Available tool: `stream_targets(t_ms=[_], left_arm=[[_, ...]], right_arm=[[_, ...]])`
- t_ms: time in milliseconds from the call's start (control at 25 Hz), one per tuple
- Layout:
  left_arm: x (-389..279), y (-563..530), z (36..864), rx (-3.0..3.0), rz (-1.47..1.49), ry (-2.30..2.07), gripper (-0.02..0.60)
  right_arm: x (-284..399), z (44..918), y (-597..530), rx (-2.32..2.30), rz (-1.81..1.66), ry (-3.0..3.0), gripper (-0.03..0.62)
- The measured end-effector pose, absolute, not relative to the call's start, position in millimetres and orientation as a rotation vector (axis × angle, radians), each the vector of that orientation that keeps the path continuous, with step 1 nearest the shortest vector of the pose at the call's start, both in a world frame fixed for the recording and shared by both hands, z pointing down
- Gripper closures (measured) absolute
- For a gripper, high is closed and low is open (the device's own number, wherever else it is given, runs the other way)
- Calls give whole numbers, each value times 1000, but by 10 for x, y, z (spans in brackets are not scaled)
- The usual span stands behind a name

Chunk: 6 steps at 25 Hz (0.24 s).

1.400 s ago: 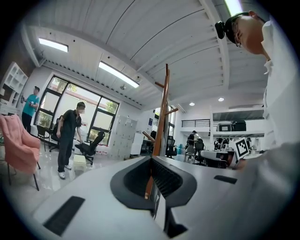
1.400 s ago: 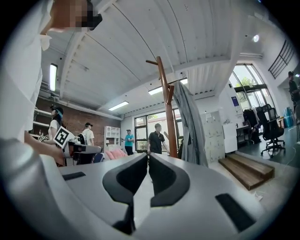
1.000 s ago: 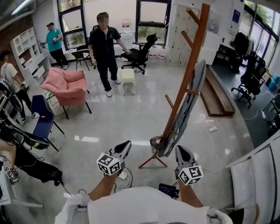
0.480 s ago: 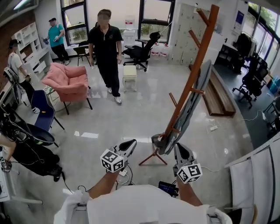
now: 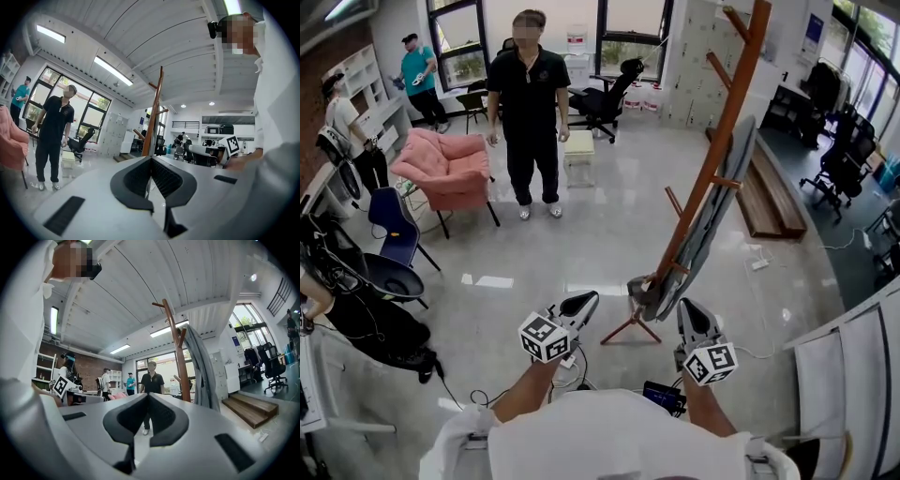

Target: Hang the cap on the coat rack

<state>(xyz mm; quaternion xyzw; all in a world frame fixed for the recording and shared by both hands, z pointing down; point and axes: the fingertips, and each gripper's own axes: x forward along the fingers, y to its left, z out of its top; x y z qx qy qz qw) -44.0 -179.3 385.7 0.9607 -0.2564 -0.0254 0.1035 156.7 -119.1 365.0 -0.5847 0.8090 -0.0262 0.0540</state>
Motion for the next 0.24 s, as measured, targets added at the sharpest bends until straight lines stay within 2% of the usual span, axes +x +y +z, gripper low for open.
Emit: stream_targets(t_ms=[240], left_arm=[[-556, -1778, 3851, 2826, -98, -752, 566]], right_arm=[[1469, 3634, -1180, -1757, -80, 2455, 569]])
